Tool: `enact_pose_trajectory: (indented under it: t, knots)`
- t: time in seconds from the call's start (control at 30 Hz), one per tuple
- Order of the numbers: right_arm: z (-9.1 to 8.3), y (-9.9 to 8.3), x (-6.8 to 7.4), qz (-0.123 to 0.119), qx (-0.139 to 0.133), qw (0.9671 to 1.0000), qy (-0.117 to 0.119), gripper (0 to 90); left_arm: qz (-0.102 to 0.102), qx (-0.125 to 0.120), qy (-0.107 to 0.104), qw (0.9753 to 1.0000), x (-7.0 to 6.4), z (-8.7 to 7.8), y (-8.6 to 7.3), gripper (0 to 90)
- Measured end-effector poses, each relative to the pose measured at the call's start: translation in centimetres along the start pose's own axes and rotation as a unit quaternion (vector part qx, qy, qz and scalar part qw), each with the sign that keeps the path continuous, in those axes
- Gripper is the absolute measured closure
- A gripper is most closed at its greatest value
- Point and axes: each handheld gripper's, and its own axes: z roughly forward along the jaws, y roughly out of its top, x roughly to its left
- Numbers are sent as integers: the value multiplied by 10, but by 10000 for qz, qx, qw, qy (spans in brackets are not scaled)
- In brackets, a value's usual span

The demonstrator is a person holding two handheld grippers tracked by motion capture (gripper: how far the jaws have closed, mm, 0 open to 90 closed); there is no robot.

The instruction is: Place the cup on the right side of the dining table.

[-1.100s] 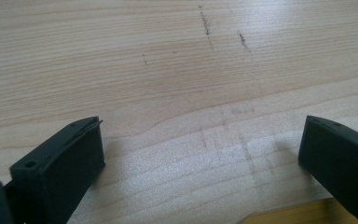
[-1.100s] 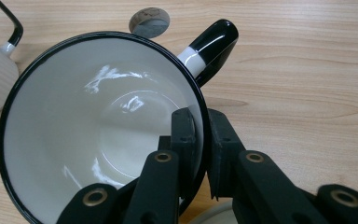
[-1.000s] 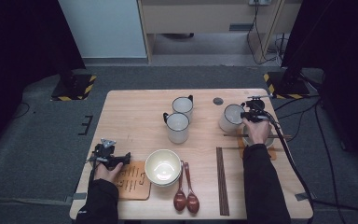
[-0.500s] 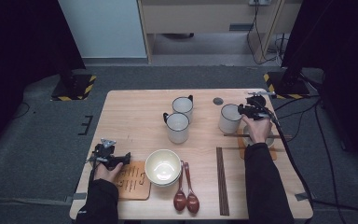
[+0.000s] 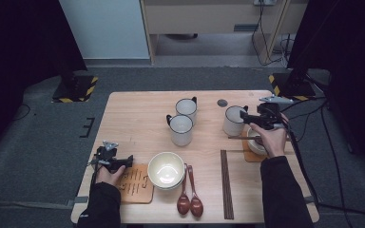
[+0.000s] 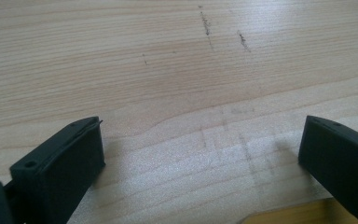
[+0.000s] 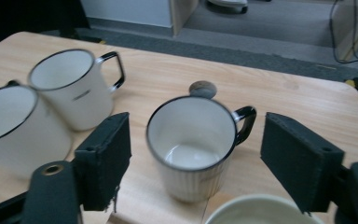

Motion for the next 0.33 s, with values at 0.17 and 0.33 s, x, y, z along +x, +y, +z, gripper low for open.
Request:
enact_pose_trajectory:
  t: [0.17, 0.33]
  knots:
    - [-26, -15, 3, -87, 85, 9999, 67, 152, -1, 0, 0, 10000, 0, 0, 0, 0]
    - [-48, -38, 1, -46, 50, 9999, -107, 101, -1, 0, 0, 10000, 0, 0, 0, 0]
